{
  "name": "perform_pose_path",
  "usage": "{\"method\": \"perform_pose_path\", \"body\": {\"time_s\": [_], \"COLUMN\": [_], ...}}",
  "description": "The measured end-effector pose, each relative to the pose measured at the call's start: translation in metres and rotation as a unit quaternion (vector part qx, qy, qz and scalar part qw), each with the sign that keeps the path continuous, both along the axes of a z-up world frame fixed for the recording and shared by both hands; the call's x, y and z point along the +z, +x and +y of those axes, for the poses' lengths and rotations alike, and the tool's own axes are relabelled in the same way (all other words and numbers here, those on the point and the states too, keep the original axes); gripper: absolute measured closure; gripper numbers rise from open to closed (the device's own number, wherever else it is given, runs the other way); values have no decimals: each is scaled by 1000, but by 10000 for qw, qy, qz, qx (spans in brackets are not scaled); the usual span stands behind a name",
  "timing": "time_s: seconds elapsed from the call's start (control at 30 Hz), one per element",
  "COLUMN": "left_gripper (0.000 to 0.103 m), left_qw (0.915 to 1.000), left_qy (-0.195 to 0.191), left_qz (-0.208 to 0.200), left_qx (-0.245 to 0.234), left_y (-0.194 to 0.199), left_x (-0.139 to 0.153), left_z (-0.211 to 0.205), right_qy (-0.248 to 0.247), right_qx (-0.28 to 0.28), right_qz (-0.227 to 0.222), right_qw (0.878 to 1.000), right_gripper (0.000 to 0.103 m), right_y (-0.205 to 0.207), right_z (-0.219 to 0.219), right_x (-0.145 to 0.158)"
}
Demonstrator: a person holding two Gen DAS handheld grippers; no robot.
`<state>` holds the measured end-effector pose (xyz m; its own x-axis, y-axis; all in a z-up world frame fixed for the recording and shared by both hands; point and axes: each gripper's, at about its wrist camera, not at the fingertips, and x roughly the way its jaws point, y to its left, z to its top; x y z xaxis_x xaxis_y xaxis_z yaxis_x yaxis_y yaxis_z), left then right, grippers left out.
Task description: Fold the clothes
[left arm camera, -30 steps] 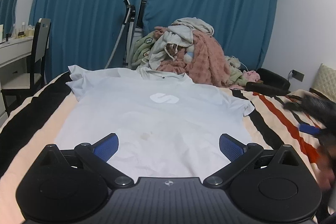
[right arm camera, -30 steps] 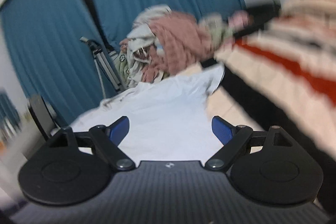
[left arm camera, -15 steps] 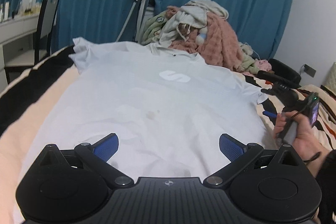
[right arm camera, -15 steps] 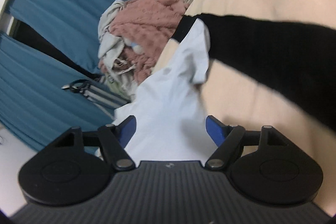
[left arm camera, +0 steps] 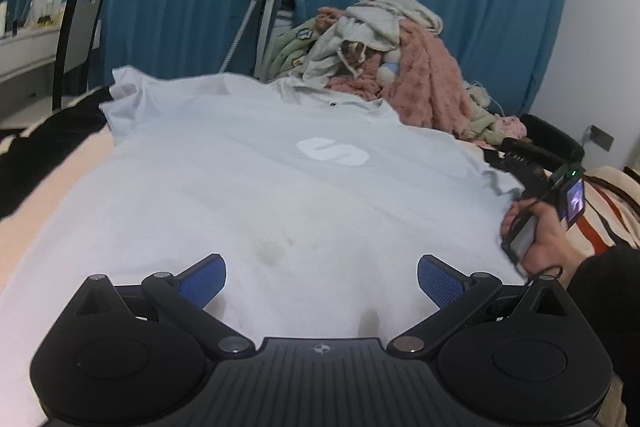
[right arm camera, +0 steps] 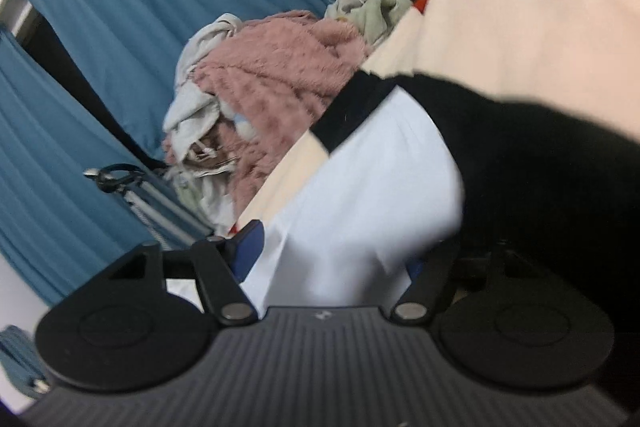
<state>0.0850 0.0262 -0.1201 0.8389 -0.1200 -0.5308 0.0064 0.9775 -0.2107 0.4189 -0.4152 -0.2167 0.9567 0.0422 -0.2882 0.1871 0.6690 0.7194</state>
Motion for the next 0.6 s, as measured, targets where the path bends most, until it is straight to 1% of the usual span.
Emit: {"method": "perform_pose_path", "body": {"time_s": [0.03,0.07,0.1,0.13,0.17,0.2,0.23,0.3,0.33,0.43,0.53,0.6], "left_gripper": [1,1,1,1,1,1,1,1,1,0,0,0], "left_qw": [9999,9996,9994,9994,9995,9996,9997,9993,9992,9988,9974,9959], "left_qy": [-93,-181,-241,-250,-232,-218,-180,56,142,354,565,706], "left_qz": [143,227,245,224,191,146,81,-23,-81,-264,-446,-568], "left_qx": [-10,-13,-18,-31,-39,-70,-167,-362,-356,-224,-93,-5], "left_y": [8,13,17,19,20,19,18,17,14,5,-4,-10], "left_x": [-3,-5,-6,-5,-2,1,7,20,25,38,51,60], "left_z": [2,4,5,7,8,10,13,19,24,40,57,67], "right_qy": [-191,-480,-770,-1043,-1212,-1380,-1537,-1851,-2020,-2732,-3412,-3737], "right_qx": [-31,-23,-5,68,76,78,40,-37,-70,-7,80,169], "right_qz": [86,232,383,545,577,591,494,301,206,-6,-194,-249], "right_qw": [9998,9986,9963,9930,9909,9886,9869,9822,9791,9619,9398,9271], "right_gripper": [44,67,83,89,94,96,96,96,96,96,96,96], "right_y": [9,16,24,28,27,25,20,8,2,-14,-26,-28], "right_z": [1,4,7,13,17,22,30,45,53,100,152,191], "right_x": [7,15,23,33,43,54,70,101,117,160,199,212]}}
